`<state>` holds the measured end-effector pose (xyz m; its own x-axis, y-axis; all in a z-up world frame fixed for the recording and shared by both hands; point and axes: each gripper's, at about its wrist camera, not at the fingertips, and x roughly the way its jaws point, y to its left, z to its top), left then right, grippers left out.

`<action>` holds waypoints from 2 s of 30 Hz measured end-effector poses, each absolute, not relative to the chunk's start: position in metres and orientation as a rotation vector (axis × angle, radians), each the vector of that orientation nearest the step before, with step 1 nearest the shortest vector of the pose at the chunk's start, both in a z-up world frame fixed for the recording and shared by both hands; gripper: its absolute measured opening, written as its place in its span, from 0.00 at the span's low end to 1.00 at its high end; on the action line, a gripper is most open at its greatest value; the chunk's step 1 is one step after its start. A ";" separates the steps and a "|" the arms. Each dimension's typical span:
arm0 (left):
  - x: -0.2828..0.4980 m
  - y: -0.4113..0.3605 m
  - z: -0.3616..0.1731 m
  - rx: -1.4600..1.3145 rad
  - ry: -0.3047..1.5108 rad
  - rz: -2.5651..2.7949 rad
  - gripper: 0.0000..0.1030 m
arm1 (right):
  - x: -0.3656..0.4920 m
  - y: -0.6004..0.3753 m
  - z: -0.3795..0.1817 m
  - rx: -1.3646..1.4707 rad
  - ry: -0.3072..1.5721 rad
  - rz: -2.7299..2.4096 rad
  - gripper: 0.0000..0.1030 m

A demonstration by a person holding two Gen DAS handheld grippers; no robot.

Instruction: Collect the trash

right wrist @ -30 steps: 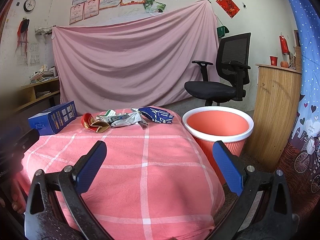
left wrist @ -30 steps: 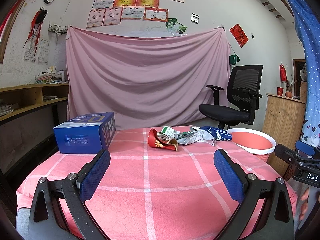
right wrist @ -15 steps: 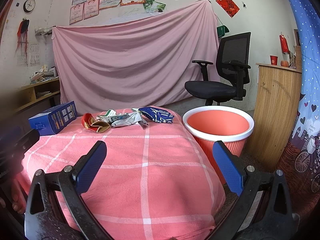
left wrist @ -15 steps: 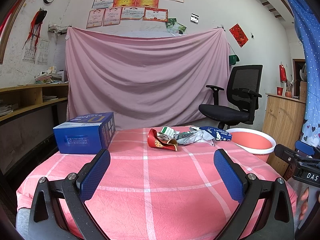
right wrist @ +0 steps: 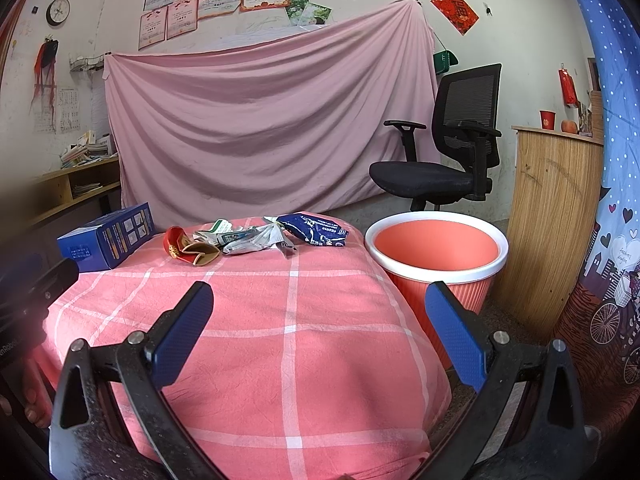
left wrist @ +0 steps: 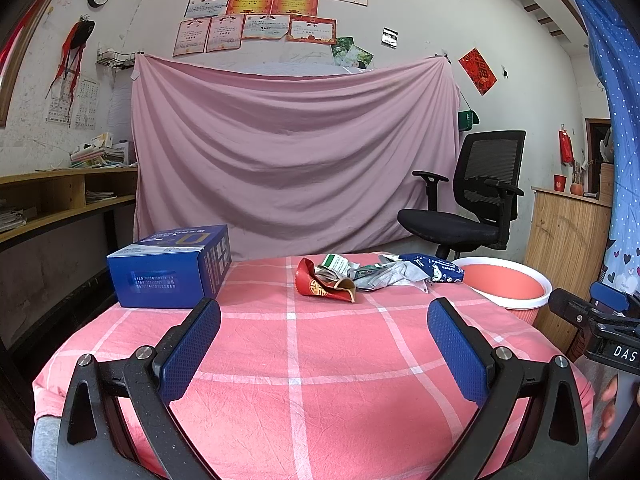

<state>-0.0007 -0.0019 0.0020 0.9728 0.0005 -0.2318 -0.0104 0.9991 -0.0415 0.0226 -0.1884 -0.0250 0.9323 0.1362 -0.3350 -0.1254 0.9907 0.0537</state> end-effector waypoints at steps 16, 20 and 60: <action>-0.001 -0.002 0.005 -0.045 0.232 0.014 0.98 | 0.025 -0.186 -0.026 0.042 0.348 0.138 1.00; 0.002 0.000 0.005 -0.056 0.233 0.021 0.98 | 0.026 -0.191 -0.022 0.056 0.352 0.143 1.00; 0.231 0.073 -0.012 -0.270 0.749 -0.009 0.70 | 0.276 -0.146 -0.051 0.092 0.886 0.466 0.96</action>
<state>0.2312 0.0727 -0.0115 0.7339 -0.1039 -0.6712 -0.0880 0.9654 -0.2456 0.2761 -0.1455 -0.0511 0.5403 0.4286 -0.7241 -0.3535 0.8965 0.2669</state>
